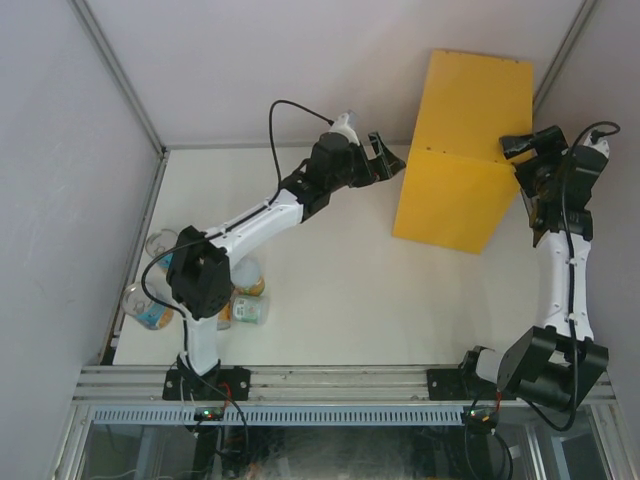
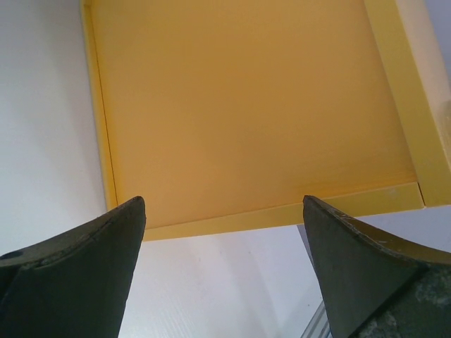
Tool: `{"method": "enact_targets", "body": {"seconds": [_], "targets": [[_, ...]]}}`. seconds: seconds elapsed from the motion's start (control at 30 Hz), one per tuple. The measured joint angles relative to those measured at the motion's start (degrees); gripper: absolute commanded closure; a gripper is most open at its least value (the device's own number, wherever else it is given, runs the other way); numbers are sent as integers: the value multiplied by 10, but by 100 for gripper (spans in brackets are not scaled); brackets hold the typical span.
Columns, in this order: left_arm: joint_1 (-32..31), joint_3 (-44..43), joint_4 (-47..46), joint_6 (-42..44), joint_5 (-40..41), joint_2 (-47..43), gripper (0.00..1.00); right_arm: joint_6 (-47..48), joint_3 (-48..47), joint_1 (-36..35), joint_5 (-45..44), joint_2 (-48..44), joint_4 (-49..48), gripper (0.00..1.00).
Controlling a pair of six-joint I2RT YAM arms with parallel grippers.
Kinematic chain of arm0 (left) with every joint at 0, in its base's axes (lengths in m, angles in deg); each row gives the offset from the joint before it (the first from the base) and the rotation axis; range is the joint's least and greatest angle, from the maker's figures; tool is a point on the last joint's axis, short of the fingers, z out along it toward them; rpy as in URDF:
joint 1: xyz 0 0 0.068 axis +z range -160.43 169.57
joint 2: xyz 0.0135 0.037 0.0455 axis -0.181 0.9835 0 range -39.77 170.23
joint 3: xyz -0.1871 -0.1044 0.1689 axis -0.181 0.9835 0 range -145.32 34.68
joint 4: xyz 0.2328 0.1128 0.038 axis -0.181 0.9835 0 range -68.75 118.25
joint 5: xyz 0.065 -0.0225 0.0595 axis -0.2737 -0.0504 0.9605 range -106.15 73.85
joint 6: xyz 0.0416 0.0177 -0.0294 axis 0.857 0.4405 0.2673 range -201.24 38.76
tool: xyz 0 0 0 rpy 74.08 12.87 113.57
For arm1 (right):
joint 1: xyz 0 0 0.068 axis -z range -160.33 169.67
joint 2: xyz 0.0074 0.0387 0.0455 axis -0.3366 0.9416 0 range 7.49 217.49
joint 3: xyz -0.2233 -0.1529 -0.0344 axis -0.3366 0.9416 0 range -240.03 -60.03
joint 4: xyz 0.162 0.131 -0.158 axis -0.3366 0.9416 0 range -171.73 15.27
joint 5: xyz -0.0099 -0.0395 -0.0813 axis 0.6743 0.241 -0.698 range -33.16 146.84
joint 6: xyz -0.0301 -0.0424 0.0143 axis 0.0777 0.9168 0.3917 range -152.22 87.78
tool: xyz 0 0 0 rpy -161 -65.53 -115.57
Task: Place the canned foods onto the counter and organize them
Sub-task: Move the counter to the center of the board.
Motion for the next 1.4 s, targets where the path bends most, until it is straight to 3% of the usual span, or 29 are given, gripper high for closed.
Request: {"method": "enact_targets", "body": {"seconds": [0.37, 0.63, 0.9, 1.4], "targets": [[45, 73, -38, -6, 6, -46, 6, 21, 0, -68, 49, 3, -18, 40], [59, 134, -60, -5, -4, -99, 6, -12, 0, -179, 77, 32, -71, 53], [100, 228, -56, -4, 15, -193, 6, -63, 0, -287, 43, 57, -115, 69], [130, 334, 29, 16, 156, -433, 5, -124, -92, -500, -75, 185, -177, 73]]}}
